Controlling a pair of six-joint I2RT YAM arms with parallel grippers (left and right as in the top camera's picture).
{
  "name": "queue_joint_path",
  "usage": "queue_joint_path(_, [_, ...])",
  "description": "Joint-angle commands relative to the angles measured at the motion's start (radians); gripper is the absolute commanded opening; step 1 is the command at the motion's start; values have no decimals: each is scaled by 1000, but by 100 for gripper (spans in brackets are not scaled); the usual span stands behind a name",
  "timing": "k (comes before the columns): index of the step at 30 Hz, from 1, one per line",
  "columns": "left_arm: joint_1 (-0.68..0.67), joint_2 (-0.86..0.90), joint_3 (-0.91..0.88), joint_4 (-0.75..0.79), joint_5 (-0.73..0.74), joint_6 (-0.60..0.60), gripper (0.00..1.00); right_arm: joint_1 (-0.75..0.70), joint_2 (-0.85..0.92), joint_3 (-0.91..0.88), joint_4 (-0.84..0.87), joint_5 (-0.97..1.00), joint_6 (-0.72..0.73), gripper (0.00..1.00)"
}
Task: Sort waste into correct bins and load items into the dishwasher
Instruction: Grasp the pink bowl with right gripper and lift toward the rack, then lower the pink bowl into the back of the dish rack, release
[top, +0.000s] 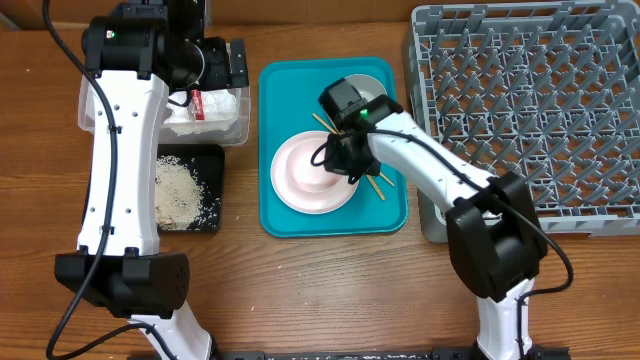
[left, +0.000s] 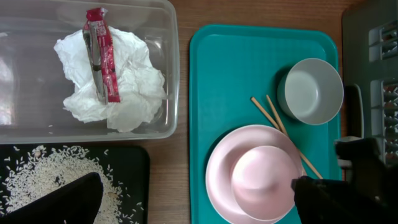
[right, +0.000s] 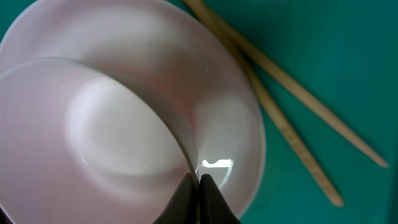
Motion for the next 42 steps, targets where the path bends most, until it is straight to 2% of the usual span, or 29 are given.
queue_joint_path(1, [-1, -6, 10, 1, -14, 10, 100, -45, -183, 122, -41, 121, -41, 4])
queue_joint_path(3, [-1, -6, 10, 1, -14, 10, 100, -63, -252, 155, -64, 260, -41, 4])
queue_joint_path(7, [-1, -6, 10, 1, -14, 10, 100, -103, -361, 163, -56, 673, -59, 4])
queue_joint_path(9, [-1, -6, 10, 1, -14, 10, 100, -129, -365, 163, -55, 920, -134, 4])
queue_joint_path(13, [-1, -6, 10, 1, -14, 10, 100, -196, -312, 161, -21, 1187, -217, 4])
queue_joint_path(19, [-1, -6, 10, 1, -14, 10, 100, -277, -203, 160, 189, 1262, -380, 4])
queue_joint_path(22, [-1, -6, 10, 1, -14, 10, 100, -303, -138, 160, 362, 1300, -532, 4])
queue_joint_path(27, [-1, -6, 10, 1, -14, 10, 100, -306, -27, 160, 618, 1300, -764, 4])
queue_joint_path(31, [-1, -6, 10, 1, -14, 10, 100, -296, 42, 160, 764, 1299, -849, 4])
queue_joint_path(34, [-1, -6, 10, 1, -14, 10, 100, -291, 82, 160, 804, 1279, -898, 4])
queue_joint_path(42, [-1, -6, 10, 1, -14, 10, 100, -283, 171, 160, 793, 1273, -901, 4])
